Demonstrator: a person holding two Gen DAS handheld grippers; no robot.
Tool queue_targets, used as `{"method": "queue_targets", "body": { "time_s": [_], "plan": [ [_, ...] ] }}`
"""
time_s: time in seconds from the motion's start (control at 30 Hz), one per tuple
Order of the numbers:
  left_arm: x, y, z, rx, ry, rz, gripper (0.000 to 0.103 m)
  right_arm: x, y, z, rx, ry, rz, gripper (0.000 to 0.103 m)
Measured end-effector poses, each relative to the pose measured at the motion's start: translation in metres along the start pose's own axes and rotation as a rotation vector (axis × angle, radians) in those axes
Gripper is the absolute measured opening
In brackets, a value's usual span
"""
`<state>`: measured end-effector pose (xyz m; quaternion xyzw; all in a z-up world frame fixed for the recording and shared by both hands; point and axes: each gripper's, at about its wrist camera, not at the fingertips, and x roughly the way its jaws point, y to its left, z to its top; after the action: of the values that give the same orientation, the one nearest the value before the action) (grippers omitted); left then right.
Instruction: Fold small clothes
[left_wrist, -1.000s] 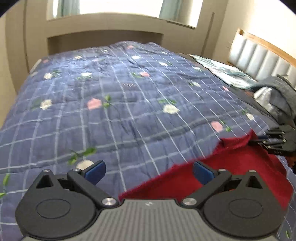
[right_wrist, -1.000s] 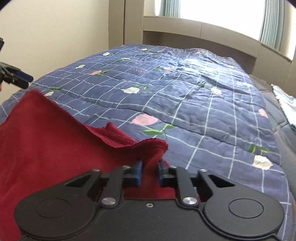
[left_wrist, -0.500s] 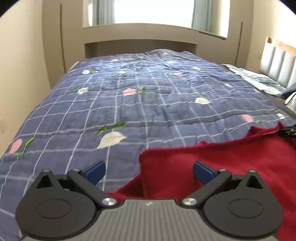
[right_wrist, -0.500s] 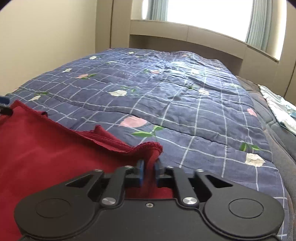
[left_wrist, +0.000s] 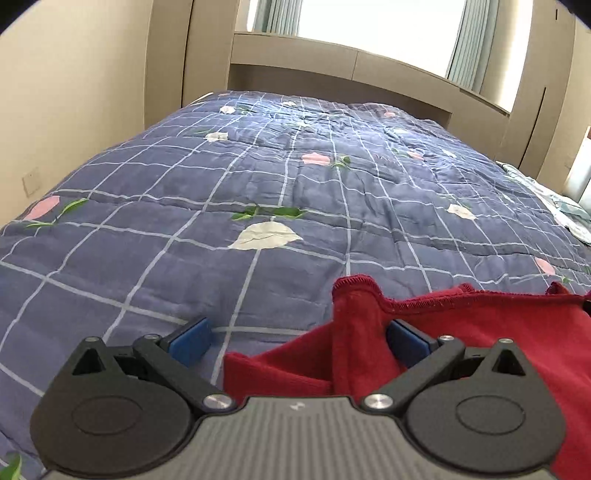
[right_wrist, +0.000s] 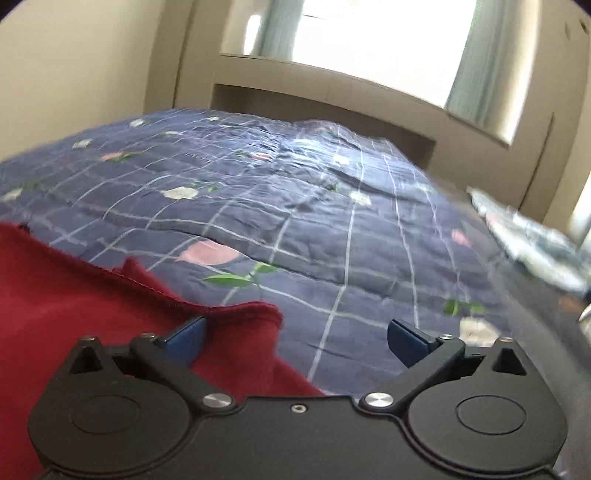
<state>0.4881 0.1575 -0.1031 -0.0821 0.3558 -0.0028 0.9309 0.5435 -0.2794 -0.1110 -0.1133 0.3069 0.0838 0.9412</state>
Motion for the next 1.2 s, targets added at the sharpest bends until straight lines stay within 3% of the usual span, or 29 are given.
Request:
{"method": "queue_targets", "body": {
  "time_s": [0.1,0.2,0.33,0.43,0.63,0.73,0.8,0.93,1.03,1.2],
  "plan": [
    [0.000,-0.001,0.000,0.008,0.004,0.007,0.103,-0.007,-0.009,0.002,0.049,-0.013,0.023,0.102],
    [-0.007,-0.005,0.005,0.018,-0.006,0.022,0.103,-0.027,-0.011,0.006,0.045,-0.033,-0.016,0.102],
    [-0.048,-0.013,0.003,-0.015,-0.142,0.118,0.103,-0.073,0.002,0.004,-0.015,-0.053,-0.011,0.102],
    [-0.080,-0.024,-0.006,-0.006,-0.187,0.118,0.103,-0.107,0.017,-0.011,-0.027,-0.068,-0.002,0.102],
    [-0.134,-0.058,-0.060,0.032,-0.205,0.103,0.103,-0.156,0.044,-0.064,0.013,-0.067,0.005,0.102],
    [-0.148,-0.071,-0.091,0.078,-0.217,0.143,0.103,-0.164,0.048,-0.088,0.021,-0.055,-0.032,0.102],
    [-0.151,-0.076,-0.105,0.110,-0.207,0.168,0.103,-0.165,0.047,-0.099,0.042,-0.058,-0.051,0.102],
    [-0.138,-0.072,-0.119,0.085,-0.093,0.204,0.103,-0.158,0.045,-0.105,0.064,-0.036,-0.034,0.102],
    [-0.136,-0.062,-0.119,0.020,-0.072,0.162,0.103,-0.156,0.042,-0.107,0.079,-0.039,-0.025,0.102],
    [-0.138,-0.059,-0.123,0.004,-0.077,0.145,0.103,-0.161,0.047,-0.110,0.061,-0.064,-0.048,0.102]
  ]
}}
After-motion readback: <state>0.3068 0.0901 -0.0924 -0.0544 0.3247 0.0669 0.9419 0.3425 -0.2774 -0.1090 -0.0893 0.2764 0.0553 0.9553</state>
